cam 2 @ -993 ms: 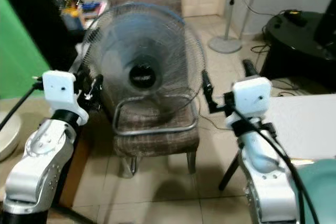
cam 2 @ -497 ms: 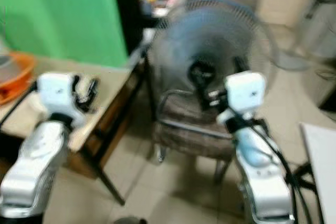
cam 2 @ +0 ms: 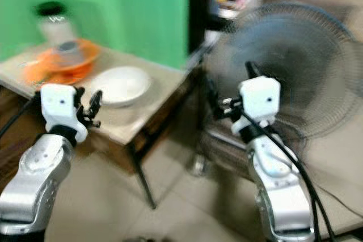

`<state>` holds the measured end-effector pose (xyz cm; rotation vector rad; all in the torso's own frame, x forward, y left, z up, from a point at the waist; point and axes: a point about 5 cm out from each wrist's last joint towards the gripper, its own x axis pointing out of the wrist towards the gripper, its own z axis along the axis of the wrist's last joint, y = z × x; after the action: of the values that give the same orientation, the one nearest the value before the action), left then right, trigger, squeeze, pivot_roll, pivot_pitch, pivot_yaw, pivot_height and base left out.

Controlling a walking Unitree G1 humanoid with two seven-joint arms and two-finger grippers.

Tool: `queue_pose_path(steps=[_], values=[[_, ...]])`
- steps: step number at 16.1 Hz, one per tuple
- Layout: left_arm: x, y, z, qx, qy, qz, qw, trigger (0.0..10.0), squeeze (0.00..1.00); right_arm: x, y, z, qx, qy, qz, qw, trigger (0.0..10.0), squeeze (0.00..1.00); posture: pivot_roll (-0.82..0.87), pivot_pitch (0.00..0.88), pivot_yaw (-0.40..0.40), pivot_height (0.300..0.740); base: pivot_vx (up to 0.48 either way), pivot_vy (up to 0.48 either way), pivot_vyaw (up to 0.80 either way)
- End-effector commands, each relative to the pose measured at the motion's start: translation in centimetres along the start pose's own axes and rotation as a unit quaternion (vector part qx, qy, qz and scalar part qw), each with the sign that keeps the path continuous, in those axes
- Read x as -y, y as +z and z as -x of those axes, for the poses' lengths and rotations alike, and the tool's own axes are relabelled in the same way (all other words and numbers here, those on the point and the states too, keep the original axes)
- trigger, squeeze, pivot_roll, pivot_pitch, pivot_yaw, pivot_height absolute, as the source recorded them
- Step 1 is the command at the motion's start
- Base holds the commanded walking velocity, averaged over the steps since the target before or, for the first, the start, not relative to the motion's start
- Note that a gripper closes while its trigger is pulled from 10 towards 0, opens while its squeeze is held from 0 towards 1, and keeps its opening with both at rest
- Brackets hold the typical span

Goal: Setting the table

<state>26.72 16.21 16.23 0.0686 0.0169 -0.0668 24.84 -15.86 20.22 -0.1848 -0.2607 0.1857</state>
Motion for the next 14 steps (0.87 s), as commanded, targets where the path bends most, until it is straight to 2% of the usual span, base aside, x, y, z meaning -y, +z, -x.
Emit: queue_pose_path(steps=[1, 2, 3, 5, 7, 10, 11, 12, 14], values=[[0.7, 0.7, -0.3, 0.012, -0.022, -0.014, 1.000, 10.0, 0.00, 0.3, -0.3, 0.2, -0.024, -0.020, -0.008, 0.999, 10.0, 0.00, 0.03, 0.000, 0.058, 0.740, 0.000, 0.000, 0.80], [0.8, 0.8, 0.0, 0.011, -0.028, -0.023, 0.999, 10.0, 0.00, 0.2, -0.9, 0.3, -0.052, -0.008, -0.013, 0.999, 10.0, 0.00, 0.05, 0.000, 0.057, 0.740, 0.000, 0.000, 0.48], [0.6, 0.8, 0.3, 0.005, -0.026, -0.022, 0.999, 10.0, 0.00, -0.3, -1.3, 0.4, -0.065, 0.018, -0.037, 0.997, 10.0, 0.00, 0.06, 0.000, 0.050, 0.740, 0.000, 0.000, 0.00], [-0.1, 0.5, 1.0, 0.003, -0.014, -0.029, 0.999, 10.0, 0.00, -1.0, -2.0, 0.8, -0.076, 0.039, -0.051, 0.995, 10.0, 0.00, 0.07, 0.000, 0.049, 0.740, 0.000, 0.000, 0.00], [-0.1, 0.2, 0.8, 0.004, -0.021, -0.033, 0.999, 10.0, 0.00, -1.7, -2.2, 0.9, -0.085, 0.062, -0.060, 0.993, 10.0, 0.00, 0.06, 0.000, 0.055, 0.740, 0.000, 0.000, 0.00], [0.2, 0.6, 1.0, 0.006, -0.030, -0.039, 0.999, 10.0, 0.00, -1.7, -3.0, 0.5, -0.110, 0.061, -0.066, 0.990, 10.0, 0.00, 0.11, 0.000, 0.028, 0.740, 0.000, 0.000, 0.00], [-0.1, 0.0, 1.3, -0.016, -0.025, -0.050, 0.998, 10.0, 0.00, -1.7, -4.7, 0.0, -0.159, 0.046, -0.070, 0.984, 10.0, 0.00, 0.12, 0.000, 0.027, 0.740, 0.319, 0.000, 0.00], [-0.3, -0.1, 1.2, -0.018, -0.026, -0.052, 0.998, 10.0, 0.00, -1.5, -5.6, -0.4, -0.178, 0.029, -0.060, 0.982, 10.0, 0.00, 0.11, 0.000, 0.035, 0.740, 0.322, 0.000, 0.00], [-0.3, -0.2, 1.0, -0.016, -0.035, -0.046, 0.998, 10.0, 0.00, -1.9, -5.4, -1.2, -0.170, 0.035, -0.069, 0.982, 10.0, 0.00, 0.09, 0.000, 0.042, 0.740, 0.328, 0.000, 0.00]])
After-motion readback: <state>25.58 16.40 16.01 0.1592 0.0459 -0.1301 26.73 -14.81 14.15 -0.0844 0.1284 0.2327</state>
